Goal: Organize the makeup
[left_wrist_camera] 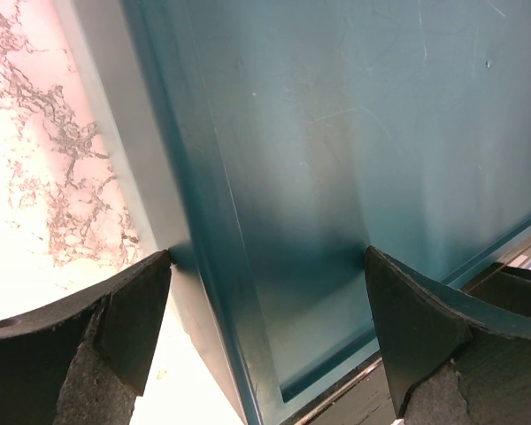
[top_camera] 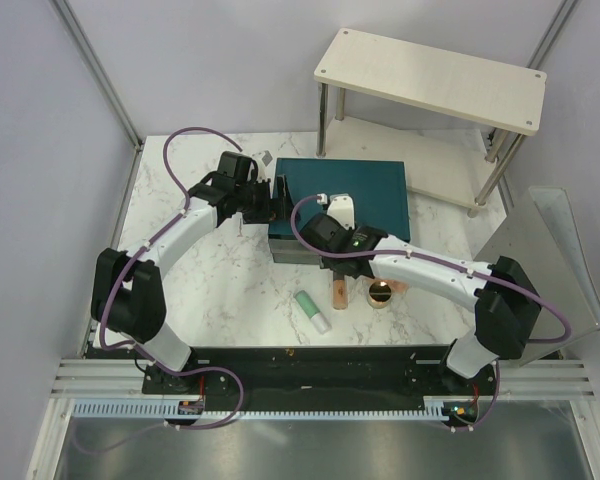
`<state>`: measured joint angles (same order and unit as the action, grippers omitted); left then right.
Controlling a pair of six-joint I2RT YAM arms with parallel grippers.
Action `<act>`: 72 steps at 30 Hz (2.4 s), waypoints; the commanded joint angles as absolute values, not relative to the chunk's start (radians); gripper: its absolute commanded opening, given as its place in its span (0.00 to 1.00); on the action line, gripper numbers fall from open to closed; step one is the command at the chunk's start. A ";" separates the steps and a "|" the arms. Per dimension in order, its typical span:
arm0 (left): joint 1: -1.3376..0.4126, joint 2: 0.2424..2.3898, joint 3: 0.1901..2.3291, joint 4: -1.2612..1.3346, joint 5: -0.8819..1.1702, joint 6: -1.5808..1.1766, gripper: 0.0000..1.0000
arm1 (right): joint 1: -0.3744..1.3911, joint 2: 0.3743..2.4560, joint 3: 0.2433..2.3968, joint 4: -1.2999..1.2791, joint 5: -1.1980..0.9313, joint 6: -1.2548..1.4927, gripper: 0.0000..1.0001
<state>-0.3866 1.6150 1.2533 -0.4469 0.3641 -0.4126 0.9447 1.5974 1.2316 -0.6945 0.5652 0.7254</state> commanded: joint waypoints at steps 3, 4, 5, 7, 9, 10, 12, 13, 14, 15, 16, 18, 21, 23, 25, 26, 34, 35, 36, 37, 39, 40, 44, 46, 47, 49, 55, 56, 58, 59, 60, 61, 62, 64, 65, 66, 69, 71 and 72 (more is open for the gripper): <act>-0.411 1.643 1.241 -0.485 0.365 -0.380 0.95 | 0.940 1.614 1.204 -0.537 0.629 0.739 0.51; -0.411 1.641 1.241 -0.485 0.365 -0.380 0.95 | 0.939 1.618 1.209 -0.531 0.632 0.736 0.51; -0.411 1.641 1.239 -0.488 0.364 -0.380 0.95 | 0.939 1.621 1.212 -0.525 0.637 0.732 0.51; -0.411 1.643 1.239 -0.483 0.365 -0.380 0.95 | 0.940 1.632 1.219 -0.517 0.643 0.732 0.51; -0.411 1.644 1.239 -0.485 0.365 -0.380 0.95 | 0.939 1.641 1.224 -0.508 0.658 0.730 0.51; -0.411 1.646 1.239 -0.485 0.365 -0.380 0.95 | 0.939 1.643 1.230 -0.505 0.663 0.730 0.51; -0.411 1.647 1.239 -0.485 0.365 -0.380 0.95 | 0.939 1.658 1.236 -0.499 0.673 0.724 0.50; -0.411 1.647 1.239 -0.485 0.365 -0.380 0.95 | 0.937 1.664 1.247 -0.499 0.683 0.723 0.50; -0.411 1.646 1.239 -0.485 0.365 -0.382 0.95 | 0.937 1.669 1.253 -0.496 0.687 0.723 0.50; -0.411 1.649 1.239 -0.485 0.364 -0.382 0.95 | 0.928 1.680 1.258 -0.494 0.696 0.716 0.50; -0.411 1.651 1.239 -0.485 0.364 -0.383 0.95 | 0.924 1.684 1.268 -0.494 0.704 0.716 0.50; -0.411 1.652 1.239 -0.483 0.365 -0.383 0.95 | 0.896 1.693 1.278 -0.485 0.706 0.716 0.50; -0.411 1.658 1.244 -0.485 0.365 -0.382 0.95 | 0.847 1.706 1.289 -0.460 0.701 0.713 0.50; -0.411 1.666 1.247 -0.485 0.373 -0.382 0.95 | 0.825 1.715 1.305 -0.451 0.692 0.703 0.50; -0.411 1.670 1.252 -0.483 0.377 -0.382 0.95 | 0.807 1.730 1.328 -0.440 0.689 0.689 0.50; -0.411 1.674 1.253 -0.485 0.377 -0.382 0.95 | 0.802 1.736 1.335 -0.437 0.686 0.686 0.49; -0.411 1.683 1.261 -0.486 0.388 -0.376 0.95 | 0.801 1.761 1.330 -0.428 0.649 0.713 0.09; -0.411 1.681 1.261 -0.488 0.390 -0.376 0.95 | 0.801 1.758 1.325 -0.429 0.643 0.715 0.02; -0.411 1.681 1.261 -0.488 0.388 -0.373 0.95 | 0.801 1.755 1.316 -0.430 0.637 0.713 0.00; -0.411 1.683 1.261 -0.488 0.388 -0.373 0.95 | 0.801 1.752 1.312 -0.430 0.632 0.712 0.00; -0.411 1.683 1.262 -0.491 0.385 -0.370 0.95 | 0.799 1.735 1.292 -0.430 0.611 0.713 0.00; -0.411 1.684 1.261 -0.489 0.384 -0.370 0.95 | 0.801 1.729 1.284 -0.430 0.601 0.715 0.00; -0.411 1.690 1.267 -0.491 0.385 -0.371 0.95 | 0.808 1.689 1.244 -0.433 0.560 0.712 0.00; -0.411 1.694 1.272 -0.491 0.384 -0.373 0.95 | 0.816 1.674 1.220 -0.437 0.537 0.710 0.00; -0.411 1.695 1.275 -0.489 0.385 -0.373 0.95 | 0.824 1.661 1.212 -0.449 0.531 0.712 0.00; -0.411 1.701 1.278 -0.491 0.383 -0.373 0.95 | 0.836 1.652 1.201 -0.463 0.511 0.710 0.00; -0.411 1.710 1.281 -0.489 0.380 -0.373 0.95 | 0.896 1.655 1.215 -0.564 0.451 0.700 0.00; -0.411 1.712 1.282 -0.489 0.380 -0.373 0.95 | 0.910 1.658 1.218 -0.593 0.431 0.696 0.00; -0.411 1.715 1.282 -0.491 0.379 -0.374 0.95 | 0.923 1.658 1.220 -0.610 0.416 0.696 0.00; -0.411 1.715 1.282 -0.491 0.380 -0.374 0.95 | 0.937 1.652 1.218 -0.629 0.411 0.699 0.00; -0.411 1.715 1.282 -0.491 0.379 -0.374 0.95 | 0.940 1.648 1.213 -0.633 0.408 0.699 0.00; -0.411 1.715 1.282 -0.492 0.377 -0.374 0.95 | 0.943 1.643 1.210 -0.641 0.403 0.701 0.00; -0.411 1.717 1.282 -0.491 0.377 -0.374 0.95 | 0.948 1.632 1.207 -0.653 0.399 0.703 0.00; -0.411 1.717 1.282 -0.491 0.374 -0.374 0.95 | 0.951 1.617 1.204 -0.669 0.385 0.712 0.00; -0.411 1.717 1.284 -0.489 0.373 -0.374 0.95 | 0.954 1.612 1.200 -0.681 0.379 0.713 0.00; -0.411 1.715 1.284 -0.491 0.373 -0.374 0.95 | 0.954 1.608 1.198 -0.687 0.361 0.718 0.00; -0.411 1.720 1.285 -0.491 0.370 -0.376 0.95 | 0.959 1.598 1.193 -0.716 0.306 0.721 0.00; -0.411 1.721 1.285 -0.489 0.371 -0.376 0.95 | 0.965 1.600 1.193 -0.739 0.275 0.721 0.00; -0.411 1.721 1.285 -0.491 0.370 -0.377 0.95 | 0.968 1.601 1.192 -0.747 0.243 0.721 0.00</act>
